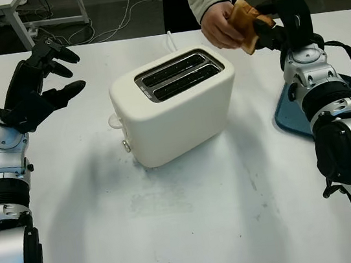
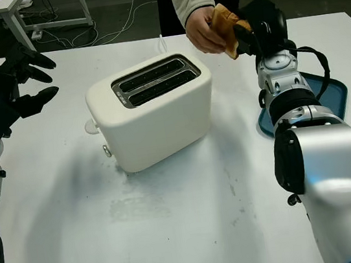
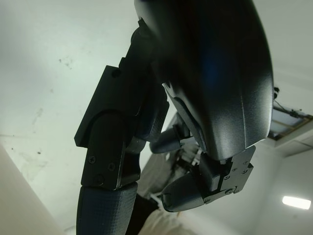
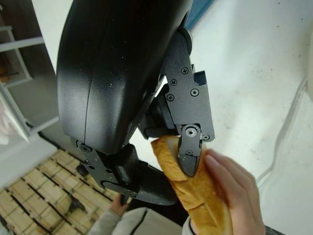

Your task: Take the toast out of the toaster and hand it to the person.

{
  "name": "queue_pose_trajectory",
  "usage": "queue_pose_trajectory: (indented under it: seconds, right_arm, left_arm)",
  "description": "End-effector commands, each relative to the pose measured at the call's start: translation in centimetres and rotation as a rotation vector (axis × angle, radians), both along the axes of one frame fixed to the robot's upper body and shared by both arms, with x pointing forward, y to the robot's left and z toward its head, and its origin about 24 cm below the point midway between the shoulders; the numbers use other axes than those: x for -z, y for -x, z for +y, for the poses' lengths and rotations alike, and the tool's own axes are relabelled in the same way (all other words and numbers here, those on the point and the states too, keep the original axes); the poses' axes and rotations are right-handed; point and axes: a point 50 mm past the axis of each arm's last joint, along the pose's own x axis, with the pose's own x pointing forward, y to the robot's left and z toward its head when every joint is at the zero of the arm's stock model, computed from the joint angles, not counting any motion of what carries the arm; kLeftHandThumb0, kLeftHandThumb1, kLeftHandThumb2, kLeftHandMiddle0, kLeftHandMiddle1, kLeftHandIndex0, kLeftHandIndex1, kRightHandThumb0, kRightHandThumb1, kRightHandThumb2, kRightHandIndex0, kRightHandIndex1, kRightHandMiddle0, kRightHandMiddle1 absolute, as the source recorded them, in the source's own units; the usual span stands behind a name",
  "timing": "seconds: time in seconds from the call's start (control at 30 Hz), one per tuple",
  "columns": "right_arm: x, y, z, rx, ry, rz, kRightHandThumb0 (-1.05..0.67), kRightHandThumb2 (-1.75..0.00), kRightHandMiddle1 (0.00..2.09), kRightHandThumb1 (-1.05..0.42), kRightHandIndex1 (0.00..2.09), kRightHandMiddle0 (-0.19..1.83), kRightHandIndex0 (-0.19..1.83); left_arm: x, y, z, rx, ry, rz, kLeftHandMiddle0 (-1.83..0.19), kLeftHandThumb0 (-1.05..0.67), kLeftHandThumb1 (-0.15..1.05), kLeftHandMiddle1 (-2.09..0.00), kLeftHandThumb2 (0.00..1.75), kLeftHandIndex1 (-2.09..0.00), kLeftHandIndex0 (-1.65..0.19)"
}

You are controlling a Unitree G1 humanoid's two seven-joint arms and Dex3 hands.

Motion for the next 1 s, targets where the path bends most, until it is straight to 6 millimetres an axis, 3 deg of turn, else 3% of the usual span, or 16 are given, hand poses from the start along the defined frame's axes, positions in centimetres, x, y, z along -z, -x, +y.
queue_pose_trajectory:
  seconds: [0.0,0.03,0.07,0.1,0.2,0.27,0.37,0.5,0.57,0.63,0.67,0.7,0.77,0.87,0.97]
  right_arm:
    - [-0.4,-0.1,0.3,-0.005,-0.014,-0.027,-0.19,-0.35,0.85,-0.92,1.75,0.55,0.65]
    - [-0.4,-0.1,0.2,-0.009,-0.014,-0.029,-0.18,-0.36,1.19,-0.92,1.75,0.44,0.65]
    - [-0.4,-0.1,0.3,-0.014,-0.014,-0.030,-0.17,-0.36,1.34,-0.92,1.75,0.39,0.64]
    - [-0.4,-0.1,0.3,-0.017,-0.015,-0.030,-0.18,-0.36,1.29,-0.92,1.75,0.39,0.67]
    - [-0.4,-0.1,0.3,-0.023,-0.009,-0.029,-0.18,-0.37,1.39,-0.92,1.75,0.32,0.65]
    - [-0.4,-0.1,0.3,-0.019,-0.004,-0.024,-0.18,-0.37,1.28,-0.92,1.75,0.43,0.68]
    - [-0.3,-0.1,0.3,-0.017,0.003,-0.023,-0.14,-0.37,1.66,-0.92,1.75,0.31,0.66]
    - [-0.2,-0.1,0.5,-0.012,0.008,-0.038,-0.11,-0.35,1.68,-0.92,1.75,0.34,0.70]
    - [-0.1,0.0,0.5,-0.006,0.060,-0.030,-0.16,-0.33,1.41,-0.92,1.75,0.45,0.68]
    - [-0.1,0.0,0.4,-0.019,0.126,-0.031,-0.29,-0.31,1.33,-0.92,1.74,0.54,0.60]
    - [-0.2,0.1,0.3,-0.045,0.147,-0.038,-0.40,-0.30,1.19,-0.92,1.54,0.58,0.59]
    - [-0.2,0.1,0.3,-0.070,0.160,-0.044,-0.54,-0.35,0.77,-0.92,1.01,0.57,0.56]
    - [-0.4,0.2,0.4,-0.139,0.164,-0.074,-0.68,-0.41,0.24,-0.92,0.38,0.56,0.56]
    - [-0.5,0.6,0.6,-0.235,0.149,-0.142,-0.73,-0.49,0.03,-0.92,0.08,0.37,0.37]
    - [-0.4,1.6,0.5,-0.311,0.164,-0.242,-0.69,-0.57,0.00,-0.92,0.02,0.30,0.29]
  left_arm:
    - [-0.3,0.0,-0.1,0.004,0.003,-0.014,-0.04,-1.05,0.92,-1.68,0.27,-1.54,-0.08]
    - [-0.3,0.0,-0.1,0.001,-0.008,-0.015,-0.04,-1.05,0.92,-1.68,0.28,-1.54,-0.08]
    - [-0.3,0.0,-0.1,-0.001,-0.010,-0.015,-0.04,-1.05,0.92,-1.68,0.29,-1.54,-0.07]
    - [-0.4,0.0,-0.1,-0.002,-0.017,-0.018,-0.04,-1.05,0.92,-1.68,0.29,-1.55,-0.07]
    - [-0.4,0.0,-0.1,0.004,-0.009,-0.018,-0.04,-1.05,0.92,-1.68,0.29,-1.55,-0.07]
    - [-0.3,0.0,-0.1,0.006,-0.006,-0.017,-0.05,-1.05,0.92,-1.67,0.28,-1.54,-0.07]
    - [-0.3,0.0,-0.1,0.004,-0.005,-0.016,-0.04,-1.05,0.92,-1.67,0.28,-1.54,-0.07]
    - [-0.4,0.0,-0.1,0.000,-0.025,-0.026,-0.03,-1.05,0.92,-1.68,0.31,-1.55,-0.04]
    - [-0.3,0.0,-0.1,0.001,-0.020,-0.023,-0.03,-1.05,0.92,-1.68,0.30,-1.56,-0.05]
    - [-0.3,0.0,0.0,0.003,-0.008,-0.020,-0.03,-1.05,0.92,-1.68,0.30,-1.56,-0.05]
    - [-0.2,0.0,0.0,0.000,-0.001,-0.015,-0.04,-1.05,0.92,-1.68,0.29,-1.56,-0.05]
    - [-0.1,0.0,0.1,-0.004,0.005,-0.010,-0.04,-1.05,0.92,-1.69,0.28,-1.57,-0.07]
    - [0.0,0.1,0.2,-0.015,0.011,-0.007,-0.05,-1.05,0.92,-1.70,0.27,-1.57,-0.08]
    - [0.3,0.3,0.4,-0.024,0.031,-0.005,-0.06,-1.05,0.92,-1.70,0.26,-1.58,-0.09]
    - [0.6,0.6,0.6,-0.036,0.059,0.001,-0.06,-1.05,0.92,-1.70,0.24,-1.57,-0.10]
